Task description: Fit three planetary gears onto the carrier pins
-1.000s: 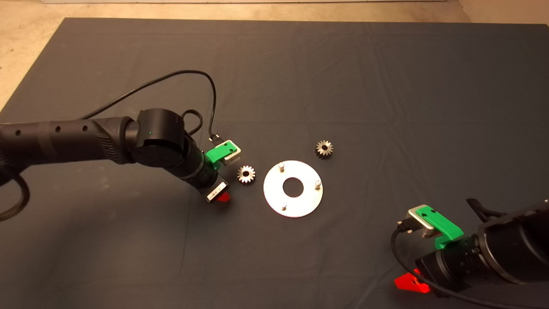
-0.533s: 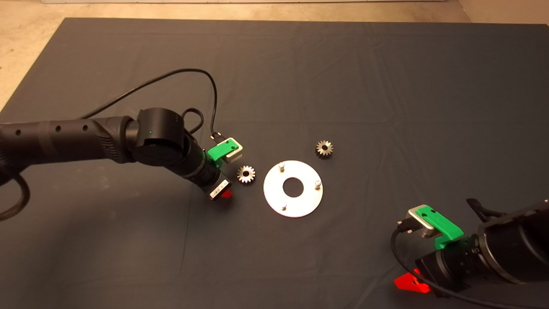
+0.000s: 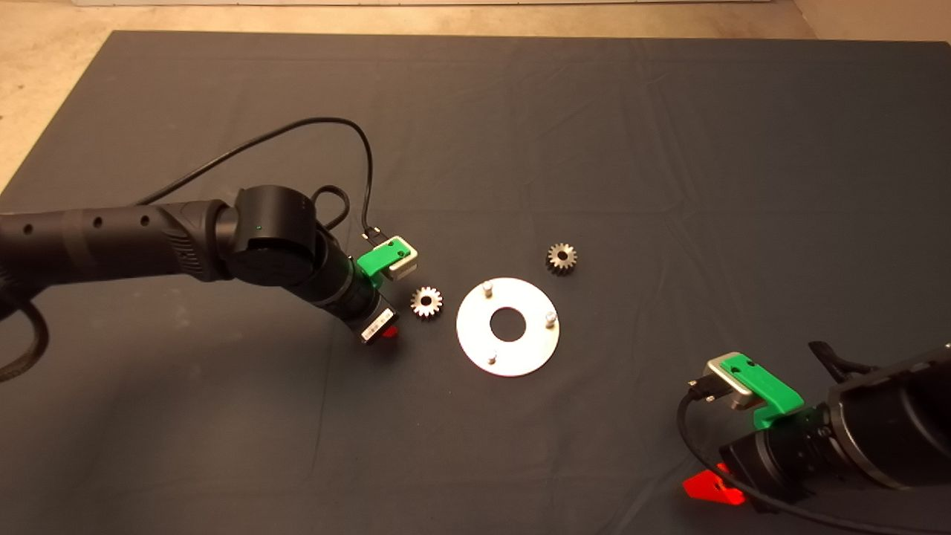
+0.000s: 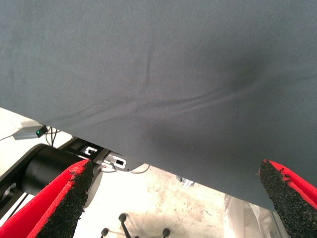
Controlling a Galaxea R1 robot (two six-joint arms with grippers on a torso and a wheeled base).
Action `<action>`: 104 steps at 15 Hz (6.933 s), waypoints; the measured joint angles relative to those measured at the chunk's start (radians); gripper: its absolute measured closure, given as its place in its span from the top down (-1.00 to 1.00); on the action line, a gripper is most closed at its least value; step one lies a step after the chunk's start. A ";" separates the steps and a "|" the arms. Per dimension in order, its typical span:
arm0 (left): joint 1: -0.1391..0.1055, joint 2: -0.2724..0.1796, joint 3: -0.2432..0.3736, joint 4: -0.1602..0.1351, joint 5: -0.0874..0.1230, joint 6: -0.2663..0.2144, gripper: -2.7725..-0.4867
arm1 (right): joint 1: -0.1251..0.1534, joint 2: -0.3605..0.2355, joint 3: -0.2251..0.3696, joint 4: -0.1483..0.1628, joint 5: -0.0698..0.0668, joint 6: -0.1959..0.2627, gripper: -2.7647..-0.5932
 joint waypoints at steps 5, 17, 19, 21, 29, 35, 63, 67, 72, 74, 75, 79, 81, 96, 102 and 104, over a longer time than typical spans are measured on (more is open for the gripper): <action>0.000 0.000 0.000 0.000 0.000 0.007 -0.50 | 0.000 0.000 0.000 0.000 0.000 0.000 0.75; 0.000 0.000 0.003 0.000 -0.001 0.009 -0.65 | 0.014 -0.023 0.000 0.000 0.000 -0.017 0.75; 0.000 -0.005 0.027 0.000 0.001 0.008 -0.66 | 0.021 -0.052 0.000 0.000 0.000 -0.037 0.75; 0.000 -0.011 0.082 0.000 0.002 0.006 -0.67 | 0.029 -0.082 0.000 0.000 -0.001 -0.060 0.75; -0.158 0.027 0.289 -0.052 0.141 -0.145 -0.67 | 0.039 -0.117 0.000 0.000 0.000 -0.093 0.75; -0.189 0.179 0.295 -0.098 0.144 -0.206 -0.68 | 0.039 -0.122 -0.001 0.000 0.000 -0.096 0.75; -0.061 0.356 0.164 0.046 0.143 -0.257 -0.70 | 0.017 -0.060 -0.001 0.001 0.000 -0.095 0.75; -0.010 0.372 0.142 0.069 0.143 -0.220 -0.70 | 0.017 -0.060 -0.001 0.001 0.000 -0.095 0.75; 0.005 0.372 0.122 0.078 0.143 -0.207 -0.70 | 0.017 -0.060 -0.001 0.001 0.000 -0.095 0.75; 0.005 0.372 0.122 0.080 0.143 -0.207 -0.70 | 0.017 -0.060 -0.001 0.001 0.000 -0.095 0.75; 0.004 0.372 0.122 0.079 0.143 -0.206 -0.70 | 0.017 -0.060 -0.001 0.001 0.000 -0.095 0.75; 0.000 0.372 0.108 0.083 0.143 -0.180 -0.70 | 0.017 -0.060 -0.001 0.001 0.000 -0.095 0.75; 0.000 0.372 0.099 0.083 0.143 -0.166 -0.70 | 0.016 -0.060 -0.001 0.001 0.000 -0.095 0.75; -0.001 0.366 0.073 0.083 0.138 -0.149 -0.70 | 0.011 -0.060 -0.001 0.001 0.000 -0.094 0.75; -0.006 0.349 0.070 0.083 0.133 -0.140 -0.71 | 0.011 -0.060 -0.001 0.001 0.000 -0.094 0.75; -0.006 0.349 0.070 0.083 0.133 -0.139 -0.71 | 0.011 -0.060 -0.001 0.001 0.000 -0.094 0.75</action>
